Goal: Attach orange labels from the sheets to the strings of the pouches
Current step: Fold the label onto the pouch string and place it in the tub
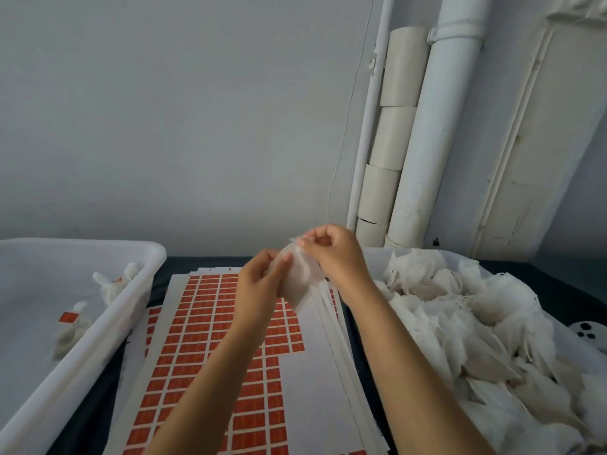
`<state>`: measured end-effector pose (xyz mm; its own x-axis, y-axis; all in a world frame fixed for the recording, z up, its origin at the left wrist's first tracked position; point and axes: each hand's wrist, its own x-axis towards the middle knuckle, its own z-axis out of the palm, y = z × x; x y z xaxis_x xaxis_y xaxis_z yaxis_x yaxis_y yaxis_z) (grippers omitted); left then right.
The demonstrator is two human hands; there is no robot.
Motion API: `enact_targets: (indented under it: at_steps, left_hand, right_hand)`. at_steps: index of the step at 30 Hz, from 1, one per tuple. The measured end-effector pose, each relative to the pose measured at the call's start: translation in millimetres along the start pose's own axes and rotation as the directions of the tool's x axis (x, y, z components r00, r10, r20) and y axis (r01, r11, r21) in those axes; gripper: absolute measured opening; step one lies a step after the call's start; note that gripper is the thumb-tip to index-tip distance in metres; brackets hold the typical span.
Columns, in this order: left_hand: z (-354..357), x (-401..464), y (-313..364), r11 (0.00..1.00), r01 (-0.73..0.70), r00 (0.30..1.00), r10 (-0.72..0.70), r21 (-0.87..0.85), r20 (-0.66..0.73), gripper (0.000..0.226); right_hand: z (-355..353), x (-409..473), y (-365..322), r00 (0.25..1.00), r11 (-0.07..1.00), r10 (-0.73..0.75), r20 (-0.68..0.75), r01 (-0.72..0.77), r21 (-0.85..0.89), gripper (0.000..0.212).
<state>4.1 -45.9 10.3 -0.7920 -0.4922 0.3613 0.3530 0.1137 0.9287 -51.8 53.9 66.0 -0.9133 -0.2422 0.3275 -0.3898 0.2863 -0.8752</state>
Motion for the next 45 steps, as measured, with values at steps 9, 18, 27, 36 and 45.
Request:
enact_targets:
  at_steps: [9,18,27,36,45]
  left_hand:
    - [-49,-36,-54,0.961,0.256,0.967,-0.254,0.106,-0.036,0.01]
    - [-45,-27,-57,0.958,0.039,0.995,-0.01,0.285,-0.102,0.013]
    - [-43,-37,-72,0.952,-0.115,0.993,0.104,0.283,0.053,0.02]
    - [-41,-35,-70,0.957,-0.029,0.99,0.067,0.287,-0.121,0.042]
    - [-54,-31,-73,0.937,0.116,0.991,-0.132,0.329,0.026,0.017]
  right_hand:
    - [65,-46,69,0.921,0.944,0.324,0.217,-0.329,-0.014,0.02]
    - [71,-53,90,1.0,0.998,-0.012,0.0,0.012,0.067,0.013]
    - [98,-76,97,0.974,0.953,-0.119,0.194,0.058,0.297,0.032]
    - [93,-70,107,0.992,0.976,-0.124,-0.006,0.123,0.178,0.017]
    - [89,-73,109,0.995,0.979,-0.076,0.058,0.063,0.196,0.021]
